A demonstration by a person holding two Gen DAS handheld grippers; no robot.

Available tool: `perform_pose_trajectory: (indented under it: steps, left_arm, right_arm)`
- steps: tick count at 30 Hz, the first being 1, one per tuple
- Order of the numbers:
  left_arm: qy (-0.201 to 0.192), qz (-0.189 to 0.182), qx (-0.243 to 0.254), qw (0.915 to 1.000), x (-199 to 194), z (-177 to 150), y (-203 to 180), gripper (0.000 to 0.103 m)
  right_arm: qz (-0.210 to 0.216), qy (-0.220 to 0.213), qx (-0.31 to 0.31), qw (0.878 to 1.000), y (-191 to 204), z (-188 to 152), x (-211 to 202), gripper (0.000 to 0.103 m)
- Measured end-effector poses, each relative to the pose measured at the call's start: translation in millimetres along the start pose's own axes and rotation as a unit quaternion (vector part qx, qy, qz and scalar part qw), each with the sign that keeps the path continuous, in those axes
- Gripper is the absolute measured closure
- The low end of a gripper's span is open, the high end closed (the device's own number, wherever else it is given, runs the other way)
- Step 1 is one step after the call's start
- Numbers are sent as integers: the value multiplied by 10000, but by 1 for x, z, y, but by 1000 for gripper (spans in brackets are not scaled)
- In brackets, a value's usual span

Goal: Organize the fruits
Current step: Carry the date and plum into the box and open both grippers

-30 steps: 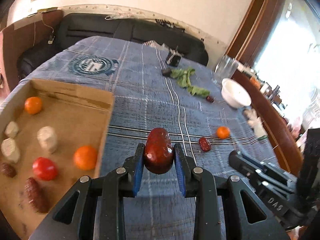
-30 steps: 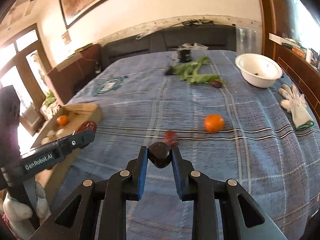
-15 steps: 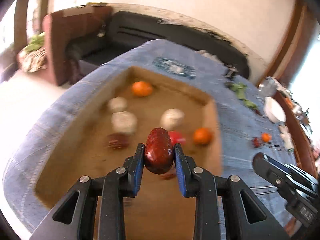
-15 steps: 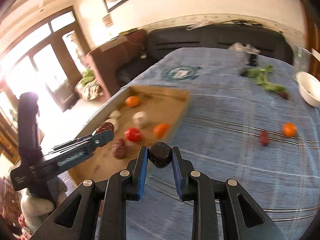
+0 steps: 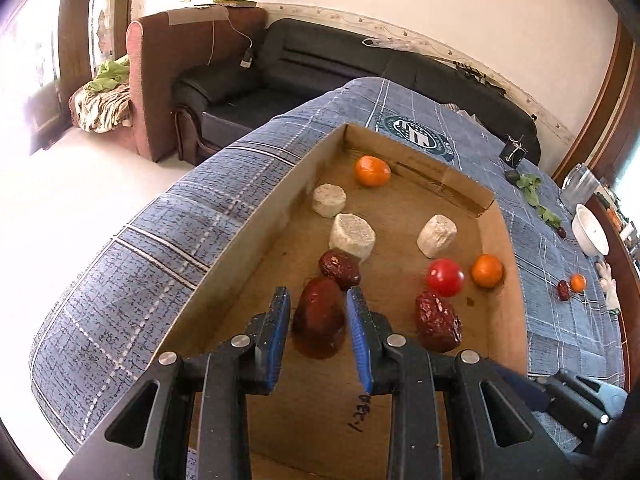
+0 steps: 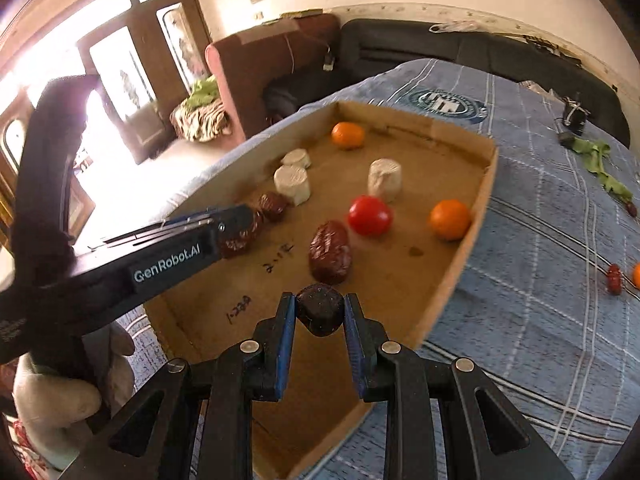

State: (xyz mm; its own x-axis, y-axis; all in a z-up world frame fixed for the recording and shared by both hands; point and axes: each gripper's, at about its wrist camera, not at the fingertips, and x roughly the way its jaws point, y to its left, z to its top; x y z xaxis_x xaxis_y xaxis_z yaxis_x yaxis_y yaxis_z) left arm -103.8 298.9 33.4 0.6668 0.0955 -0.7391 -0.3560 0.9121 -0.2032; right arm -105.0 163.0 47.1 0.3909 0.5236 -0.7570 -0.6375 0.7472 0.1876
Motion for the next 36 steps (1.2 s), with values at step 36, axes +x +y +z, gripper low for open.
perform_pose_trajectory:
  steps: [36]
  left_arm:
    - [-782,355,626,9943,-59,-1,-43,45]
  right_arm:
    - [125,-473,614,9969,-35,-11,-48,44]
